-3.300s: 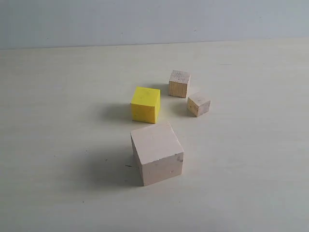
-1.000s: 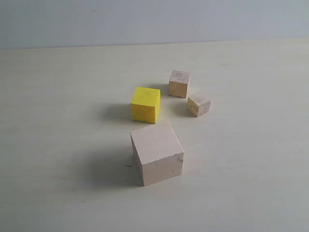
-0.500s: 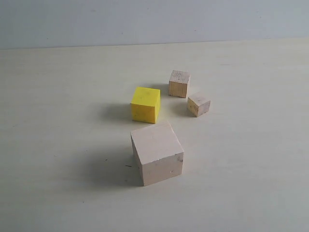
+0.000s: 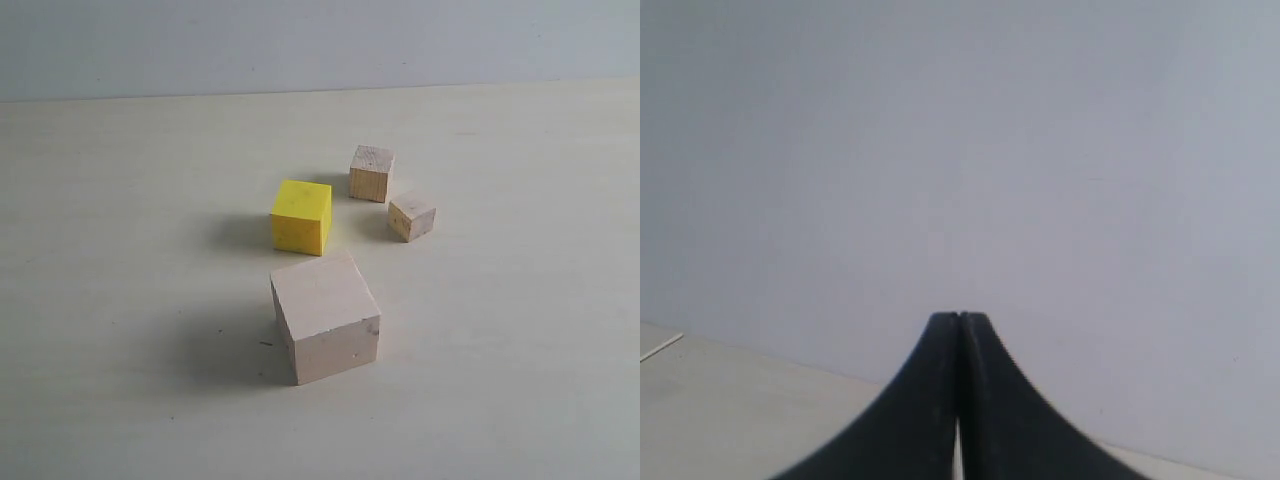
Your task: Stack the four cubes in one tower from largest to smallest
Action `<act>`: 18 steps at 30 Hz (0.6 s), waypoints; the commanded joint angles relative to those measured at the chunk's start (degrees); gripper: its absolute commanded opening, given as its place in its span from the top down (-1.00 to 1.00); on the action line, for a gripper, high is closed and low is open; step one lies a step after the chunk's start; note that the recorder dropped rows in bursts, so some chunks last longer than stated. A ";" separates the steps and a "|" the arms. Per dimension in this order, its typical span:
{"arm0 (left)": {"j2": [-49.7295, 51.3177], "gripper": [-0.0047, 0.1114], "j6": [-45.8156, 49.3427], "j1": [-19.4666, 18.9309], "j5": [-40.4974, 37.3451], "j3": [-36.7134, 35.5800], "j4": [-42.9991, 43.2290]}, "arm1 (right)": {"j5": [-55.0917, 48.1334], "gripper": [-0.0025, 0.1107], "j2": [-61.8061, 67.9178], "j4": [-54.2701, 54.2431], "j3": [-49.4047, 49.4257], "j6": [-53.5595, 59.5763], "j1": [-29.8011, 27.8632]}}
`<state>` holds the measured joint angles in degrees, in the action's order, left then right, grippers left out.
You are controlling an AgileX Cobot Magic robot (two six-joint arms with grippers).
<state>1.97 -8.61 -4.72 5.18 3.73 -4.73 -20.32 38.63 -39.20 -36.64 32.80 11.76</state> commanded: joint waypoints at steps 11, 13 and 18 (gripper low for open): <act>25.76 0.92 2.83 9.07 -9.73 21.24 2.10 | -1.52 0.96 0.12 -1.34 -0.34 0.16 0.21; 30.68 0.92 5.02 12.53 -12.12 24.25 2.10 | -2.50 0.96 0.12 -1.34 -0.34 0.16 0.21; 41.85 0.92 9.66 22.69 -19.39 31.10 2.10 | -3.94 0.96 0.12 -1.34 -0.34 0.16 0.21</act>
<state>38.79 -1.59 13.76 -10.25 31.95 -2.84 -23.52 38.63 -40.47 -36.64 32.80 11.76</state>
